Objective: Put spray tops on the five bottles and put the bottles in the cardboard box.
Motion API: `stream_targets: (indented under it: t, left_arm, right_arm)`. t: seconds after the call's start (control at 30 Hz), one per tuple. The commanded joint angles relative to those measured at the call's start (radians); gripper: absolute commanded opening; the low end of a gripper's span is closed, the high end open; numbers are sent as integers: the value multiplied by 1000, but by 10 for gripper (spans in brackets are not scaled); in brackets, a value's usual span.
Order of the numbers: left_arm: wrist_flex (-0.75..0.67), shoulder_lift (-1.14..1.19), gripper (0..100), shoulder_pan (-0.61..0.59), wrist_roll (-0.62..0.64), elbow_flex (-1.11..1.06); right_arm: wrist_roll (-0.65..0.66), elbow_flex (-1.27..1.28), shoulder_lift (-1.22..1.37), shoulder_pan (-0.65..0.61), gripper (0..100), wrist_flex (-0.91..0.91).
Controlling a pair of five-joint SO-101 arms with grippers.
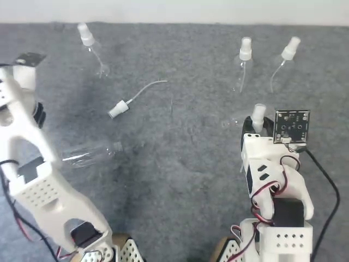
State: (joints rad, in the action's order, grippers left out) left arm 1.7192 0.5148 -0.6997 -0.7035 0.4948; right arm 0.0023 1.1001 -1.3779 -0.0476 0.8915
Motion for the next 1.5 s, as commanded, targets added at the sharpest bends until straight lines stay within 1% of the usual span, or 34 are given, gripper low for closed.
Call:
stream_targets:
  t: [0.0, 0.1, 0.17, 0.3, 0.4, 0.47, 0.6, 0.73, 0.9, 1.03, 1.17, 1.47]
  left_arm:
    - [37, -77, 13, 17, -71, 61]
    - [37, -106, 20, 37, -183, 68]
    - [37, -140, 52, 52, -250, 65]
    - [37, -209, 126, 89, -347, 62]
    - [37, -247, 152, 121, -439, 62]
    - [37, -269, 171, 137, -477, 62]
    - [37, -298, 225, 160, -494, 56]
    - [37, -344, 257, 189, -500, -22]
    - [37, -468, 258, 236, -601, -239]
    - [37, -578, 258, 295, -644, -437]
    - [31, -628, 257, 354, -649, -576]
    - [-40, -623, 257, 371, -652, -611]
  right_arm:
    - [-2, -12, -24, -7, 9, -25]
    - [-2, -12, -24, -7, 9, -25]
    - [-2, -12, -24, -7, 9, -25]
    - [-2, -12, -24, -7, 9, -27]
    - [-2, -12, -24, -7, 9, -27]
    - [-2, -12, -24, -7, 9, -27]
    - [-2, -11, -21, -5, 9, -44]
    - [-2, -11, -18, -5, 9, -53]
    - [-2, -11, -18, -5, 9, -53]
    - [-2, -11, -18, -5, 9, -53]
    - [0, -11, -19, -4, 9, -53]
    - [0, -11, -21, -1, 9, -53]
